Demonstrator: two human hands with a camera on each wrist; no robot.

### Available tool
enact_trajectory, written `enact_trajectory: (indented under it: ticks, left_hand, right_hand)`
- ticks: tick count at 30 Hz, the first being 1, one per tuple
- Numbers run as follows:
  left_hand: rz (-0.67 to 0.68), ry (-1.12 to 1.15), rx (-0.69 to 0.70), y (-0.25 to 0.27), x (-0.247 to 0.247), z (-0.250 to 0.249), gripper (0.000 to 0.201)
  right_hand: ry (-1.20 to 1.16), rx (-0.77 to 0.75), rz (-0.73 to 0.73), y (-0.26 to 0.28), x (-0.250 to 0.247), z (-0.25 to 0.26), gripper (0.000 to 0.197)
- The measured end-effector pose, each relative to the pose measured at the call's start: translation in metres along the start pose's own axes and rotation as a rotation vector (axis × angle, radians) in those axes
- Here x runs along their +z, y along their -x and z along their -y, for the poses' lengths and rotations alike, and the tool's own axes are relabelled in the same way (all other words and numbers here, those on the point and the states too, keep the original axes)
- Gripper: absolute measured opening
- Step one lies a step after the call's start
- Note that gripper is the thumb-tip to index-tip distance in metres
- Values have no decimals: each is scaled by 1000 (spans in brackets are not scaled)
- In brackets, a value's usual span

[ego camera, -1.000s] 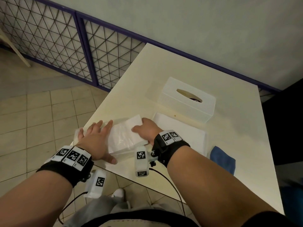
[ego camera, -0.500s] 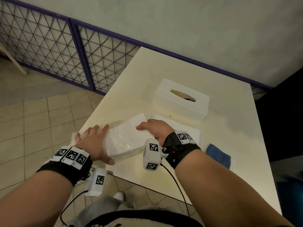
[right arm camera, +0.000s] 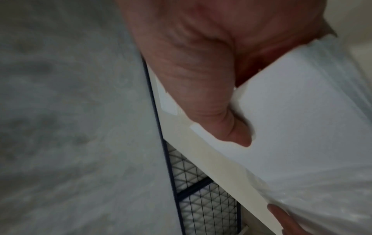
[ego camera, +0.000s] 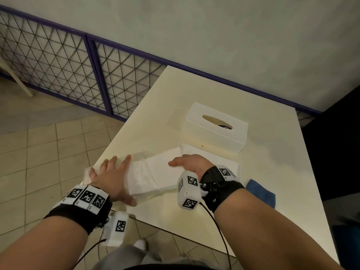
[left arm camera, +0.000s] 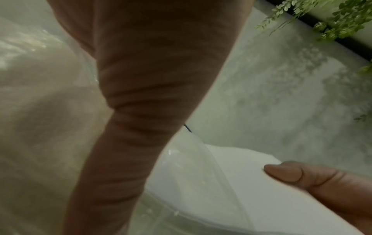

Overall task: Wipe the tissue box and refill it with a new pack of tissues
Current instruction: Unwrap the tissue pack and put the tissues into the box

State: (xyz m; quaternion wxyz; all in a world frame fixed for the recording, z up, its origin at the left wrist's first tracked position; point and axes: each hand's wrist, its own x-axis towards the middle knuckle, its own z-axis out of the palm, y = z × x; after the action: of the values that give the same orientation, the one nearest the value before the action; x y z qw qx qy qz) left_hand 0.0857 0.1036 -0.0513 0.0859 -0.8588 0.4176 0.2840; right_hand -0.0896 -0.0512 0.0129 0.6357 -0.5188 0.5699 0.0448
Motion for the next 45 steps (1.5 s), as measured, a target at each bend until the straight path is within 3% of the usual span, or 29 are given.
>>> enact_trajectory:
  ticks: [6, 9, 11, 13, 15, 18, 21, 24, 27, 31, 38, 41, 43, 45]
  left_hand:
    - [52, -76, -19, 1, -13, -14, 155]
    - [4, 30, 61, -1, -35, -23, 152]
    - [-101, 344, 202, -9, -49, -34, 147]
    - [-131, 873, 348, -16, -57, -52, 144]
    - [-61, 1326, 421, -23, -55, -71, 136]
    - [170, 1655, 517, -28, -52, -99, 113]
    - [179, 1620, 520, -34, -50, -124, 89]
    - [-19, 1437, 494, -36, -47, -145, 54]
    - [-146, 1298, 517, -36, -42, -157, 26]
    - [-144, 1259, 494, -38, -30, -156, 34]
    - [-88, 1228, 372, -48, -8, -162, 60]
    - [-97, 1131, 307, -51, -4, -164, 80]
    - [-146, 1019, 296, -52, -5, -164, 77]
    - [-228, 978, 352, -53, -11, -166, 58]
  right_hand:
    - [763, -513, -242, 22, -2, 27, 46]
    - [877, -704, -308, 49, -26, 41, 49]
    - [832, -788, -316, 68, -46, 47, 53]
    - [737, -810, -331, 83, -67, 51, 55]
    - [617, -807, -350, 89, -87, 50, 54]
    - [397, -792, -371, 86, -112, 35, 51]
    - [106, -719, -401, 65, -130, 1, 44]
    - [-158, -594, -451, 34, -135, -39, 31]
    - [-309, -551, -518, 15, -131, -67, 33]
    - [-281, -533, -533, -2, -126, -87, 39]
    - [-229, -492, -554, -18, -119, -95, 68]
    - [-169, -443, -612, -21, -120, -98, 60]
    - [-136, -465, -632, -21, -122, -98, 50]
    - [-117, -489, -644, -19, -128, -91, 47]
